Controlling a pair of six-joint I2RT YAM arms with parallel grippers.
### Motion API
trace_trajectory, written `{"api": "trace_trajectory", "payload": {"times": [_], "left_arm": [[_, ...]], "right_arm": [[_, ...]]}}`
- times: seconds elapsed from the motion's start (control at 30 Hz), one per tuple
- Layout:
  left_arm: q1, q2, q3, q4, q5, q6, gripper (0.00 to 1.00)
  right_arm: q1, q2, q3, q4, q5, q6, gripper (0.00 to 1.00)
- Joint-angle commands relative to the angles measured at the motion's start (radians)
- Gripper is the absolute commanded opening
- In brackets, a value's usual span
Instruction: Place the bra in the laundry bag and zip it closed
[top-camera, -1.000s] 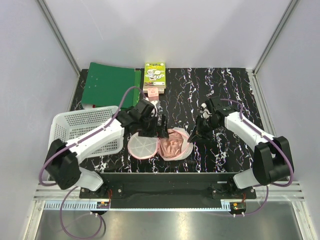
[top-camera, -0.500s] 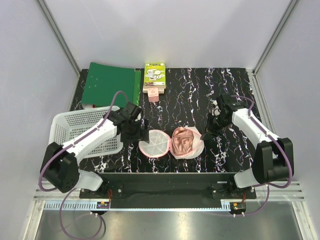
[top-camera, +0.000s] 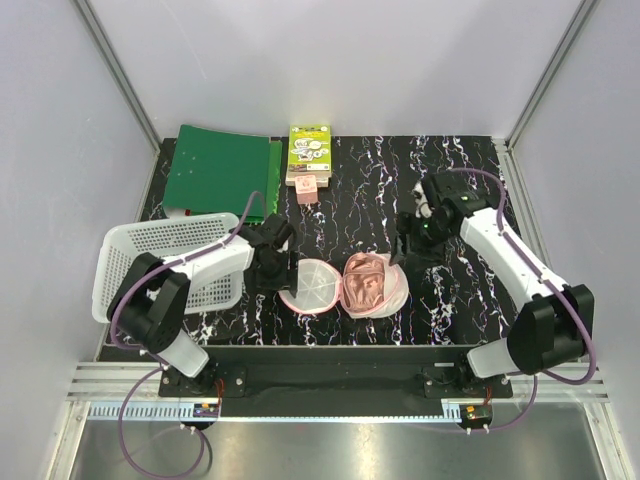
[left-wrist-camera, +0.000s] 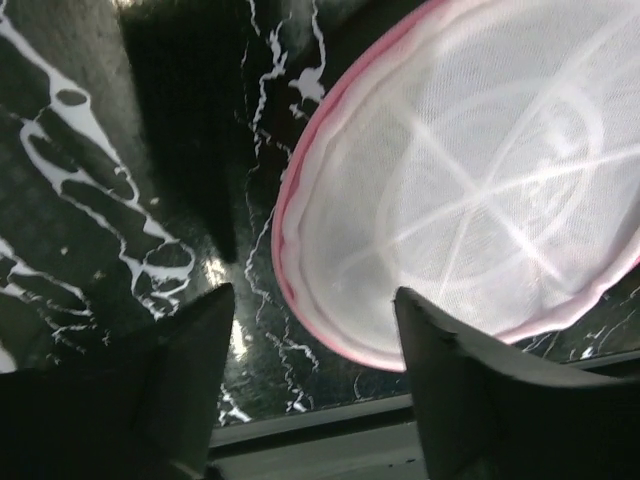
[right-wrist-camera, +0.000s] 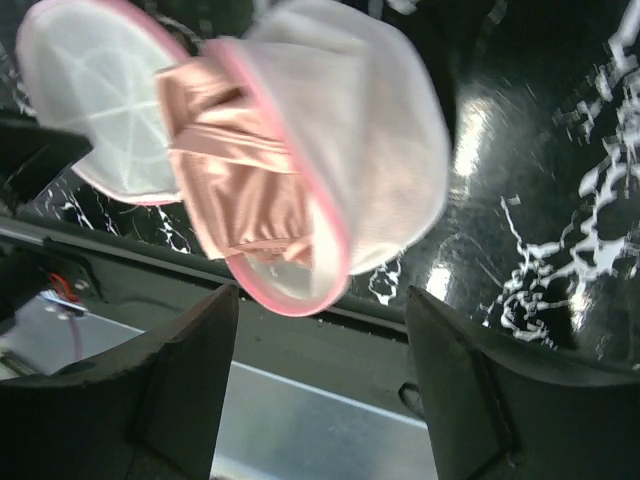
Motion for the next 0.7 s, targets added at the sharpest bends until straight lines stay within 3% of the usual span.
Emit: {"api": "trace_trajectory", "payload": {"times": [0.0,0.1,0.23,0.33,0.67], "left_arm": [[-0.001,-0.003,0.000,0.089,0.027,-0.004,0.56],[-0.001,-0.005,0.015,0.093,0.027,0.002,0.42],[-0.001,-0.014,0.046,0.093,0.056,0.008,0.14],[-0.003,-0.058,0.052,0.092,0.086,-0.012,0.02],[-0.010,-0.204,0.063,0.078,0.170,-0.102,0.00]], "right_arm": [[0.170,-0.024,0.130,-0.044,0.139,0.005,0.77],[0.227,0.010,0.151,-0.016,0.134,0.028,0.81],[0.304,0.056,0.175,0.041,0.122,0.037,0.83],[0.339,0.103,0.172,0.091,0.105,0.043,0.83],[0.442,0.215,0.113,0.212,0.105,0.106,0.85]]}}
